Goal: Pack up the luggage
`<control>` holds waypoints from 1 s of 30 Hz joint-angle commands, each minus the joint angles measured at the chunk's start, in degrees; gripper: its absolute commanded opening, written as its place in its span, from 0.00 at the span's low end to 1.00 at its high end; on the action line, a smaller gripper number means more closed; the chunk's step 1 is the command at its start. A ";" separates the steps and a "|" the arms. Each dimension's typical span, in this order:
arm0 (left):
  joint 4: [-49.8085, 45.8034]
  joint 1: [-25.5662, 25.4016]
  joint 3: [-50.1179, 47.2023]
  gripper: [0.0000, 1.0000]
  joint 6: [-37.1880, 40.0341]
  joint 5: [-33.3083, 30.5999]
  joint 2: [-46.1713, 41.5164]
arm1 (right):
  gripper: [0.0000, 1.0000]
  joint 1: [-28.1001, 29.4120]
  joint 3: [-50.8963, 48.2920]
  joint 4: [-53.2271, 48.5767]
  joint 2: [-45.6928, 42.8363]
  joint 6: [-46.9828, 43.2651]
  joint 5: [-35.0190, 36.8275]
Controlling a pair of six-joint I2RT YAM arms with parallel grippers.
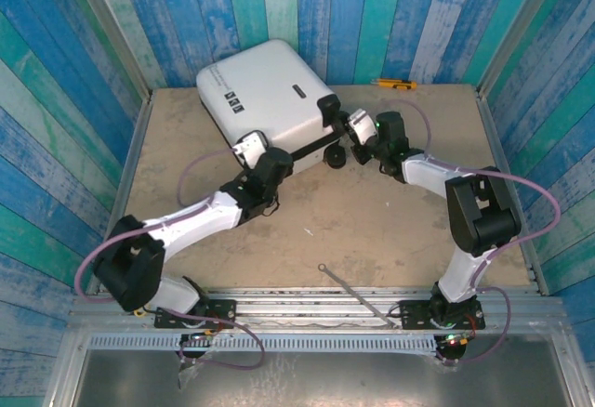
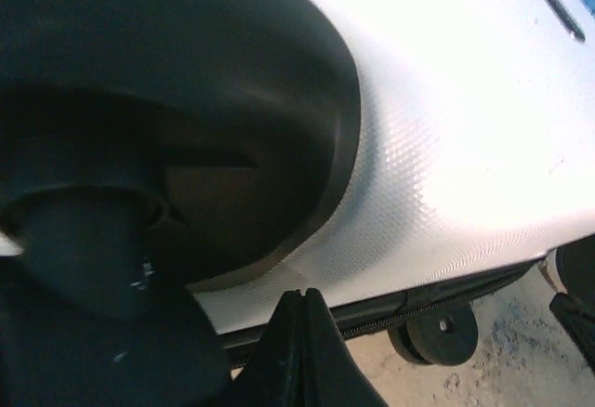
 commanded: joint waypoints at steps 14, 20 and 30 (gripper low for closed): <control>-0.44 12.21 -7.68 0.00 10.97 -0.35 -19.06 | 0.00 -6.52 11.10 -6.97 5.23 6.72 -13.46; 2.56 12.20 -1.25 0.24 22.85 14.96 -19.12 | 0.00 -7.05 17.63 -10.64 9.73 6.47 -15.67; -15.65 10.91 34.85 0.83 32.38 43.24 9.76 | 0.00 -7.05 16.30 -8.29 9.87 7.75 -17.17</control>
